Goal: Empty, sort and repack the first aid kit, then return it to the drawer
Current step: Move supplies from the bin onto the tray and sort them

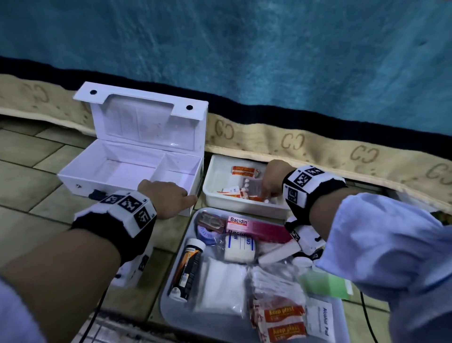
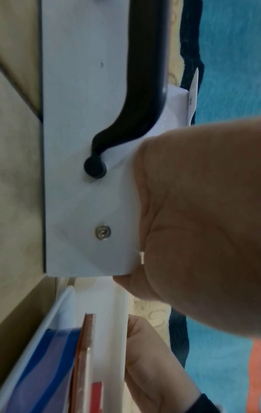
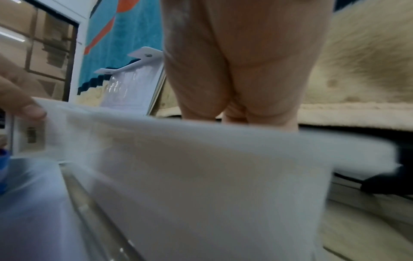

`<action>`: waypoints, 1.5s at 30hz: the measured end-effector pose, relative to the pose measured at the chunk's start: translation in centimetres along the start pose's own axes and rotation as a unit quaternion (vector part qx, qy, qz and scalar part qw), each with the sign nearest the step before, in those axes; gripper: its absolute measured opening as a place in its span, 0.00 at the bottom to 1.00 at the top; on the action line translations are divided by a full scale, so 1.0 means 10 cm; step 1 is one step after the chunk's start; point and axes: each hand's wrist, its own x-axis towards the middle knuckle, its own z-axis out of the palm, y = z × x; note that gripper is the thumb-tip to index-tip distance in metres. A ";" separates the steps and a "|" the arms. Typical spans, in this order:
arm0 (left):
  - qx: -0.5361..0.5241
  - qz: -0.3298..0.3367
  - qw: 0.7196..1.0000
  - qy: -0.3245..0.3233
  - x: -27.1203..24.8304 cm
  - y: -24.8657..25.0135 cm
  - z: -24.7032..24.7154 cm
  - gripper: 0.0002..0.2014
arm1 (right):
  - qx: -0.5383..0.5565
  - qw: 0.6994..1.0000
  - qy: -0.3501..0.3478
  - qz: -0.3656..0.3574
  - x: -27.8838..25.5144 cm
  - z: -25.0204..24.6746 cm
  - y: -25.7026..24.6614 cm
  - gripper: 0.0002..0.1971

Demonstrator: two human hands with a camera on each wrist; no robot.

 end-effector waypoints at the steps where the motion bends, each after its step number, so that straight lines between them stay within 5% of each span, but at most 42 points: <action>1: 0.000 0.000 1.000 0.000 0.00 0.00 0.00 0.24 | -0.016 1.000 0.005 0.003 -0.01 0.01 -0.02 0.09; 12: 0.008 0.016 1.000 0.002 -0.02 0.00 -0.01 0.23 | 0.174 0.946 0.271 0.021 -1.31 -0.69 0.45 0.09; 23: -0.012 -0.006 1.000 0.001 -0.01 0.01 -0.01 0.24 | 0.423 0.897 0.099 0.084 -1.58 0.23 0.98 0.10; 31: -0.011 -0.008 1.000 0.006 -0.01 0.01 -0.01 0.24 | 0.371 0.914 0.131 0.095 -1.58 0.33 0.99 0.12; 34: -0.008 -0.007 1.000 0.008 -0.01 0.00 0.01 0.23 | 0.382 0.896 0.204 0.097 -1.69 0.18 1.10 0.12; 36: -0.009 -0.010 1.000 0.007 0.00 0.01 0.01 0.23 | 0.321 0.909 0.242 0.108 -1.75 0.09 1.18 0.10; 40: -0.005 -0.011 1.000 0.008 0.00 0.01 0.00 0.23 | 0.254 0.947 0.167 0.107 -1.74 0.17 1.15 0.09; 45: -0.010 -0.014 1.000 0.010 -0.01 0.01 0.01 0.23 | 0.260 0.953 0.107 0.112 -1.63 0.39 1.13 0.12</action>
